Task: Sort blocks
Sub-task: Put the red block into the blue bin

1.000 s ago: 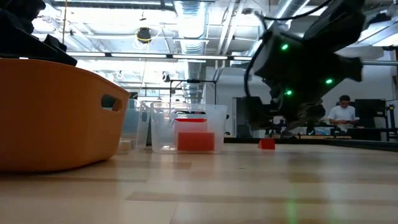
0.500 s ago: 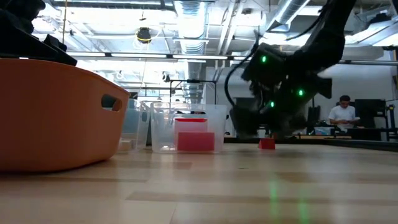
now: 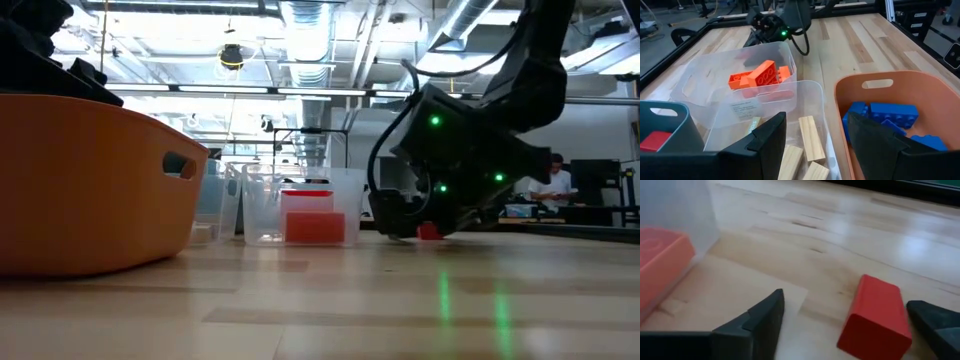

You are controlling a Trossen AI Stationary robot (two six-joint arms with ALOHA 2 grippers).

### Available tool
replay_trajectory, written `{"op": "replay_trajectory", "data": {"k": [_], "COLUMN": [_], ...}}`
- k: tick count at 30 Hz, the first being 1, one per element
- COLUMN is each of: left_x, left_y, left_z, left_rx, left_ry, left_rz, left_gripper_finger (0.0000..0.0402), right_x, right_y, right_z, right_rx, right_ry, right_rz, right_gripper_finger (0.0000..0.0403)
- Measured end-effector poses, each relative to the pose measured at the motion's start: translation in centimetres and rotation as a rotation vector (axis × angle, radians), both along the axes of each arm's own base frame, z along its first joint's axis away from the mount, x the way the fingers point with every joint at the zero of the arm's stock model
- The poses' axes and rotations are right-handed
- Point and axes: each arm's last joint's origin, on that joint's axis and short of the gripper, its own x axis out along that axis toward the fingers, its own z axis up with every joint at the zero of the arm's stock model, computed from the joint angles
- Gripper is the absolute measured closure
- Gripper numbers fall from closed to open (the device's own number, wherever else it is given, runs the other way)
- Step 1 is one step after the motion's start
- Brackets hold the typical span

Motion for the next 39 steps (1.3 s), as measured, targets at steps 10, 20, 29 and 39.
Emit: {"op": "replay_trajectory", "data": {"k": [10,20,29,39], "left_x": [0.0,-0.1,-0.1,-0.1], "left_y": [0.0,0.1,0.1,0.1], "left_z": [0.0,-0.1,-0.2,-0.2], "left_rx": [0.005,-0.014,-0.016,-0.020], "left_ry": [-0.001,0.011,0.018,0.017], "left_rz": [0.002,0.012,0.014,0.015], "left_gripper_finger": [0.0198,0.0198,0.0198,0.0198], "right_x": [0.1,-0.7,-1.9,-1.8], "right_y": [-0.9,0.8,3.5,4.7], "right_z": [0.0,3.0,10.7,11.0], "right_rx": [-0.010,0.009,0.023,0.105], "right_ry": [0.111,0.176,0.061,0.043], "right_rz": [0.056,0.198,0.433,0.565], "right_gripper_finger": [0.0345,0.0395,0.0402,0.0340]}}
